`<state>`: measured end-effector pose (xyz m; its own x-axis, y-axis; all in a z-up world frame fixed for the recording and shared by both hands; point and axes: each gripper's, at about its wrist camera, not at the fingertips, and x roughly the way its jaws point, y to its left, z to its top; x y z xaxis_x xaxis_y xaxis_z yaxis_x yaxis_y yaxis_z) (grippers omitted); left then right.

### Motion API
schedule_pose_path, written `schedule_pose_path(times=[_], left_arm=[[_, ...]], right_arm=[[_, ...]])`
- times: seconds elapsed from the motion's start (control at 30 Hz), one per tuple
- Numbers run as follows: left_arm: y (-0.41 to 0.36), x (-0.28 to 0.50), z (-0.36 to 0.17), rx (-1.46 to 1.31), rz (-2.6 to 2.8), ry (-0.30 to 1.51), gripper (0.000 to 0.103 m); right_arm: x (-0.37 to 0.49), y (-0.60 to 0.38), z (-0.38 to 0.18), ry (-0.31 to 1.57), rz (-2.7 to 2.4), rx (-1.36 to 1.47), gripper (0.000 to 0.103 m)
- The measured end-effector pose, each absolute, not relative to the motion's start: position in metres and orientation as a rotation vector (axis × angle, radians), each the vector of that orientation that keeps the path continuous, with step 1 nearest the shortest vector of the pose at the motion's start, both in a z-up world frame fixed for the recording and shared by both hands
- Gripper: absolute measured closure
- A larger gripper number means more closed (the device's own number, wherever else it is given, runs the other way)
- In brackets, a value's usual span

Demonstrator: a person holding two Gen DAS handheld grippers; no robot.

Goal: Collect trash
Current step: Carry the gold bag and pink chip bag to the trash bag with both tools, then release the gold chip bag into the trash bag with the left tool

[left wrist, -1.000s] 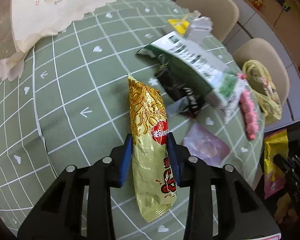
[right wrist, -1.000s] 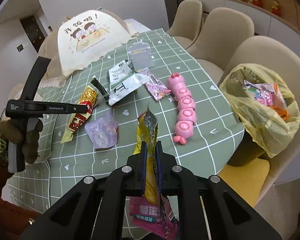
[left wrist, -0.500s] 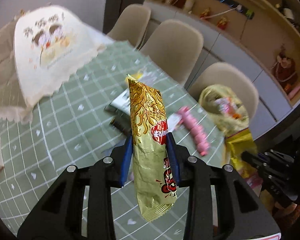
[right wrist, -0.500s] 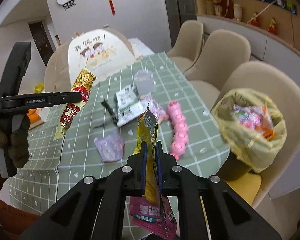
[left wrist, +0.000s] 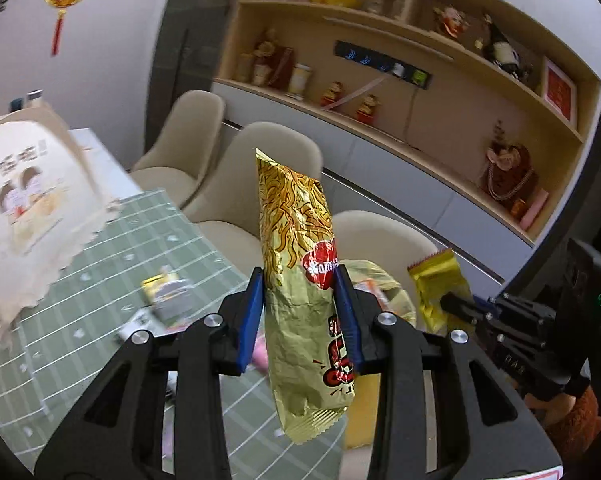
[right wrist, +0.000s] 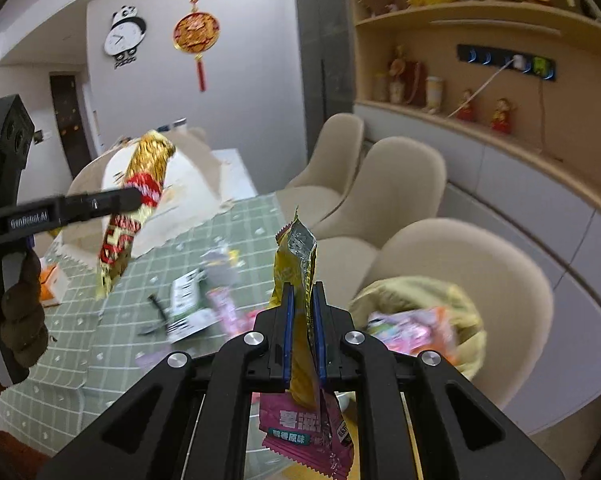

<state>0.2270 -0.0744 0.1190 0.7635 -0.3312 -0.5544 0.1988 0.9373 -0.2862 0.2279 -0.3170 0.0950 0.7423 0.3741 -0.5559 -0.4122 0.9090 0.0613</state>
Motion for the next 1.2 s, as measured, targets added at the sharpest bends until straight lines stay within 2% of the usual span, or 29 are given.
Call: schedule_pose_path(times=[0.23, 0.5, 0.7, 0.97, 1.1, 1.2], left_arm=[[-0.161, 0.282, 0.101, -0.187, -0.405, 0.705, 0.070], [-0.241, 0.351, 0.039, -0.130, -0.475, 0.847, 0.070], [-0.276, 0.404, -0.033, -0.149, -0.463, 1.033, 0.070], [-0.325, 0.447, -0.114, -0.044, -0.405, 1.248, 0.069], [-0.338, 0.459, -0.133, -0.006, -0.395, 1.273, 0.069], [-0.336, 0.461, -0.129, -0.060, -0.423, 1.285, 0.062]], right_arm=[[0.262, -0.395, 0.093, 0.601, 0.314, -0.038, 0.093], [0.287, -0.467, 0.063, 0.660, 0.229, 0.026, 0.093], [0.311, -0.494, 0.035, 0.719, 0.207, 0.050, 0.093], [0.328, -0.522, -0.006, 0.806, 0.179, 0.108, 0.093], [0.332, -0.527, -0.024, 0.848, 0.177, 0.120, 0.093], [0.335, -0.524, -0.030, 0.865, 0.191, 0.122, 0.093]])
